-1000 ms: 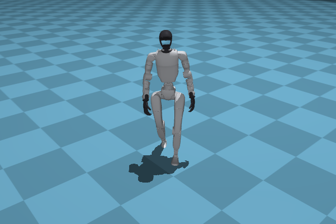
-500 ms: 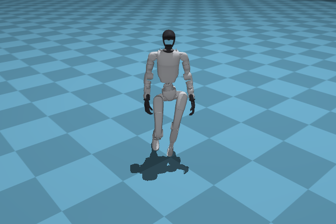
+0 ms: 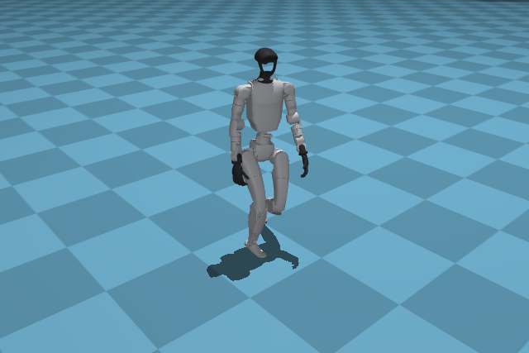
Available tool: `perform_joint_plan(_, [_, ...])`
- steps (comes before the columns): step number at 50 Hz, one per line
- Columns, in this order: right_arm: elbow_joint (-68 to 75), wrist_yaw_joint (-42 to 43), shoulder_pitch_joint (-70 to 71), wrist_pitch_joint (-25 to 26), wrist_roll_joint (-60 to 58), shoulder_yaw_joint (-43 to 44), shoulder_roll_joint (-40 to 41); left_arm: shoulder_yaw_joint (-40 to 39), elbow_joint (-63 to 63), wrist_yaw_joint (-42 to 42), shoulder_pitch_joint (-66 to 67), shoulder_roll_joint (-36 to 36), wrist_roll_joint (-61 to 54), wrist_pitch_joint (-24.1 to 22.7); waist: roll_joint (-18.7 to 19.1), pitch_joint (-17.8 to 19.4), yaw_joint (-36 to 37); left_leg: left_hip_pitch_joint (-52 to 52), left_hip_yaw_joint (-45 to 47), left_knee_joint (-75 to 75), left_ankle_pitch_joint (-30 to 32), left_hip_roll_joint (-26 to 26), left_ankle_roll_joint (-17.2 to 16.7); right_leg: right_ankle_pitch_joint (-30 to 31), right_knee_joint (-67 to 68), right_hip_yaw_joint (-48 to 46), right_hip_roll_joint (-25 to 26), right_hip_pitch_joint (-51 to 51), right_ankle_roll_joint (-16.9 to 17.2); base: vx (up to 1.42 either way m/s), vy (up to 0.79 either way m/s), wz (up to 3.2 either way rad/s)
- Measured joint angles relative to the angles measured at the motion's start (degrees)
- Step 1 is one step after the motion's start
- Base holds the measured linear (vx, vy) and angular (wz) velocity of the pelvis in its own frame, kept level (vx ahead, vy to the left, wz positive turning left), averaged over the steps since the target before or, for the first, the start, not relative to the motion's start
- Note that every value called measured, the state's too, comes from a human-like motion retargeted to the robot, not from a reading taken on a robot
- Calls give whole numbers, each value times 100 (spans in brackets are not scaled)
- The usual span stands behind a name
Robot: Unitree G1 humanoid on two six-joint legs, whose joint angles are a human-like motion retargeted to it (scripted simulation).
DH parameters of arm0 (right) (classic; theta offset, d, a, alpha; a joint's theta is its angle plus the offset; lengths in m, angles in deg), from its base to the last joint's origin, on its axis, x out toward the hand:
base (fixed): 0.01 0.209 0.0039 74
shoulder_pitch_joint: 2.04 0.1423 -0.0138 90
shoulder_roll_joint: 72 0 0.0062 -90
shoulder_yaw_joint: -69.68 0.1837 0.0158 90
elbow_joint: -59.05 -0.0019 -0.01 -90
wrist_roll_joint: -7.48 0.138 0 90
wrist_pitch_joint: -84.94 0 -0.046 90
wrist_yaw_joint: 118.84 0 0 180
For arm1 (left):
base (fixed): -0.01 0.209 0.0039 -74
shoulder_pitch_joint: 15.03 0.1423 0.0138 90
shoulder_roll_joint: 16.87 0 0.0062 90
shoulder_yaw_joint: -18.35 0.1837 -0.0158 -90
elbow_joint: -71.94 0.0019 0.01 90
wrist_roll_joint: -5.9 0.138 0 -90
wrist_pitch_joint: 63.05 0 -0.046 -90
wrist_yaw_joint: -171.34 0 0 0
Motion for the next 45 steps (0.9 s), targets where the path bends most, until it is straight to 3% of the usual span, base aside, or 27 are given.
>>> perform_joint_plan(5, [-286,232,583,-66,8,50,-127,-83,653,-159,572,67,209,178,-212,-121,367,-1544,682,363,-661,398,627,-264,-709,-98,-214,793,-13,58,-10,63])
perform_joint_plan(10, [-681,426,1079,-166,147,190,-233,-521,963,-181,1262,231,69,177,-471,-187,672,-2446,1090,-1317,-982,254,689,-459,-1468,-71,-439,1664,87,64,-5,37])
perform_joint_plan(15, [-1034,519,1493,-281,135,218,-333,-946,1206,-126,1792,326,-159,123,-741,-405,738,-2622,1234,-4448,-479,-246,460,-595,-2190,-97,-801,2256,171,67,0,36])
perform_joint_plan(20, [-1235,534,1589,-313,40,187,-314,-1214,1297,-95,2069,338,-309,132,-839,-631,775,-2793,1188,-5280,-284,-493,416,-886,-1556,52,-875,2333,226,66,5,29])
perform_joint_plan(25, [-1105,486,1245,-257,-54,110,-136,-1374,1277,-46,2100,238,-483,144,-1248,-828,619,-2830,1298,-4387,213,-1002,686,-612,21,319,-1194,2197,615,68,7,45])
perform_joint_plan(30, [-637,30,923,-157,-51,28,125,-1327,1066,-99,1527,270,-810,199,-2127,-619,247,-1874,1440,-4798,227,-2079,1111,470,2567,724,-1974,1592,1284,64,4,71])
perform_joint_plan(33, [-373,-135,751,-103,-81,-25,197,-1166,784,-17,1046,274,-854,206,-2221,-569,21,-1283,1240,-5169,111,-2317,1161,400,3501,735,-2184,911,1124,62,0,51])
perform_joint_plan(35, [-239,-175,539,-74,-100,-66,235,-1035,556,71,792,262,-855,172,-2279,-571,-169,-969,1141,-5205,-65,-2464,1152,-3,3837,734,-2409,421,913,60,0,38])
perform_joint_plan(38, [-91,-231,346,-45,-85,-46,212,-903,192,181,250,317,-870,150,-2163,-483,-343,-132,838,-5766,-147,-2430,1081,-449,3513,665,-2480,-274,564,60,-1,26])
perform_joint_plan(40, [-34,-275,266,-14,-58,-10,170,-834,-80,235,-172,400,-905,127,-1919,-347,-384,571,583,-6295,-166,-2177,1012,-520,2822,495,-2274,-525,395,62,-2,13])
perform_joint_plan(45, [151,-383,-79,85,85,76,119,-597,-791,267,-869,568,-970,-83,-1571,-330,-475,1566,233,-6985,-309,-1747,927,-144,284,410,-1680,-803,547,60,-3,13])
